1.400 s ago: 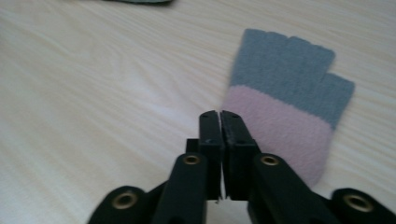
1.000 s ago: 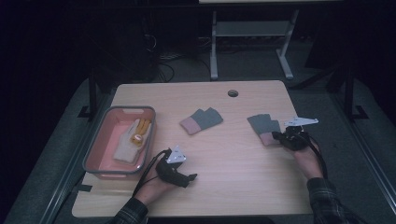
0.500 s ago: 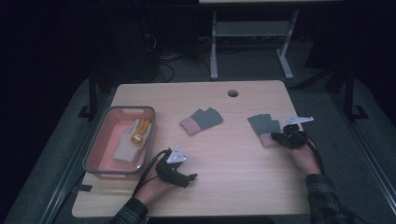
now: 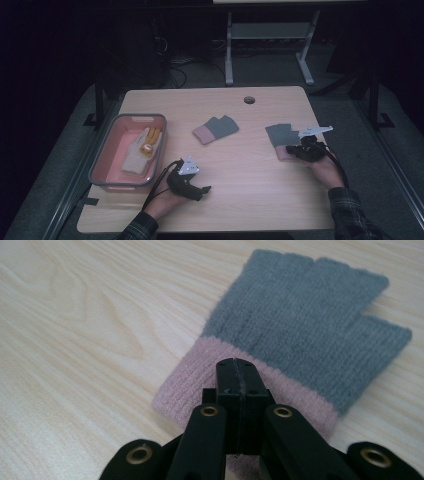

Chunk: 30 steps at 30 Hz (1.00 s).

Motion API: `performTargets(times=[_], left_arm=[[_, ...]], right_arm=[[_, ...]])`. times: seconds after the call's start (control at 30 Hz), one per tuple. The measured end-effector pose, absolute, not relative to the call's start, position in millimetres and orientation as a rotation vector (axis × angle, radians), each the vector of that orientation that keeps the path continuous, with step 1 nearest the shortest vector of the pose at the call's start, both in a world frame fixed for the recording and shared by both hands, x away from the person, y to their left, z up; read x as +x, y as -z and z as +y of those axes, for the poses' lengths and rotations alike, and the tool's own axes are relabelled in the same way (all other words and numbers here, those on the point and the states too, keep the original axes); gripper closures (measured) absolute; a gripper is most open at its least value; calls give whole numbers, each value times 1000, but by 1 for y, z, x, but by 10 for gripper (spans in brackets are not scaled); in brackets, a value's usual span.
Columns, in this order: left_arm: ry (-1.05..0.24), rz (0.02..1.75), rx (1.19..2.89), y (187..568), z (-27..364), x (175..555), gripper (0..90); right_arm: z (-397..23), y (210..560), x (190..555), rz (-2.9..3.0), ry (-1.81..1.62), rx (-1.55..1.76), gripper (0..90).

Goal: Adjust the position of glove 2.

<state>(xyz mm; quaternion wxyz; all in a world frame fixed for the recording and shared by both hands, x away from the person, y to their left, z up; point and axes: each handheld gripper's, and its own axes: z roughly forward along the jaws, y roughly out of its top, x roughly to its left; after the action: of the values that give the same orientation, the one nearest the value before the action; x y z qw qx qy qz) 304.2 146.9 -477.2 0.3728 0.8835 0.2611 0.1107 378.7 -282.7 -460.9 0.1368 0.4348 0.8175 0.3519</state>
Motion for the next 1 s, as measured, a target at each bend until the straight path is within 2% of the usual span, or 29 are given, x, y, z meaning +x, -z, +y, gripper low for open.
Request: performTargets(times=[0.27,0.43,1.0], left_arm=[[-283,669,2266,477,147,304,122],[-284,669,2267,477,147,305,123],[-284,669,2267,477,147,305,123]], right_arm=[[-295,456,392,2228,-929,1299,900],[-294,467,399,2273,-896,1290,900],[-257,460,375,2477,-912,1165,900]])
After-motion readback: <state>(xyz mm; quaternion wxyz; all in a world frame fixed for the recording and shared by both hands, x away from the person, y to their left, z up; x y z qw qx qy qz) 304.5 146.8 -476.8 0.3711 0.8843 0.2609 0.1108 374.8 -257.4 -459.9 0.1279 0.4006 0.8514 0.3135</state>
